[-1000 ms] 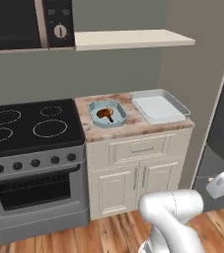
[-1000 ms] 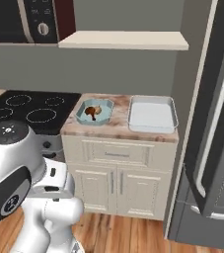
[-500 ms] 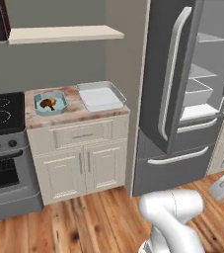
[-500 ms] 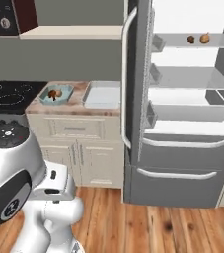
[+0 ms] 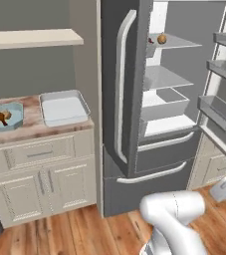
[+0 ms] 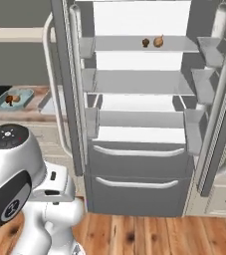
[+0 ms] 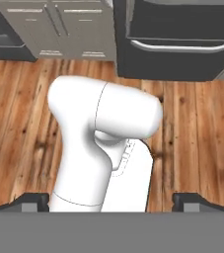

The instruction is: Place one onion and one chicken drumstick in each tupperware on the nearby counter, to pack two identical lunches.

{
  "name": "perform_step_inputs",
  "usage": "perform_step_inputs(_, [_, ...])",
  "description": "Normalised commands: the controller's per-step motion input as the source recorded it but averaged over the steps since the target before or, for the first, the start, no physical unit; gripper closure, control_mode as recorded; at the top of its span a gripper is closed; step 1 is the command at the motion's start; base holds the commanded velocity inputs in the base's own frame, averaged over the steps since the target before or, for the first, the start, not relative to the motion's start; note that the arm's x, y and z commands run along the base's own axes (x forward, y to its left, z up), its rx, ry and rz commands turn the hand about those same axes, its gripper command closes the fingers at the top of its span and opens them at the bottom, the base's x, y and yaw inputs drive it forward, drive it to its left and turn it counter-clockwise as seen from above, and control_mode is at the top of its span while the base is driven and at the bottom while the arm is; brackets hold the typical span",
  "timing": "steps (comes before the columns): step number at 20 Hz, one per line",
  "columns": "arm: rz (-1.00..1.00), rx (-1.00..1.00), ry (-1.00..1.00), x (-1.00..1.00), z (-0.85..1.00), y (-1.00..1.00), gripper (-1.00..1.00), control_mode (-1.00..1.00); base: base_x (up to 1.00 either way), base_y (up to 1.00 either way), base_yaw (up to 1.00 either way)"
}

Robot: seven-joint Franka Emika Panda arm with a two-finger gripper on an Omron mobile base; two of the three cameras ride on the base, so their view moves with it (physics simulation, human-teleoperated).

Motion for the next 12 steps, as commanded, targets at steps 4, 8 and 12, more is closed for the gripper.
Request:
perform_step_inputs(4, [0.00, 0.00, 0.00, 0.00, 0.00, 0.00, -1.00, 1.00, 0.87, -0.61, 0.00])
perform_step_inputs(8, [0.00, 0.00, 0.00, 0.00, 0.00, 0.00, -1.00, 1.00, 0.72, -0.62, 0.00])
perform_step_inputs(12, [0.00, 0.00, 0.00, 0.00, 0.00, 0.00, -1.00, 1.00, 0.19, -0.49, 0.00])
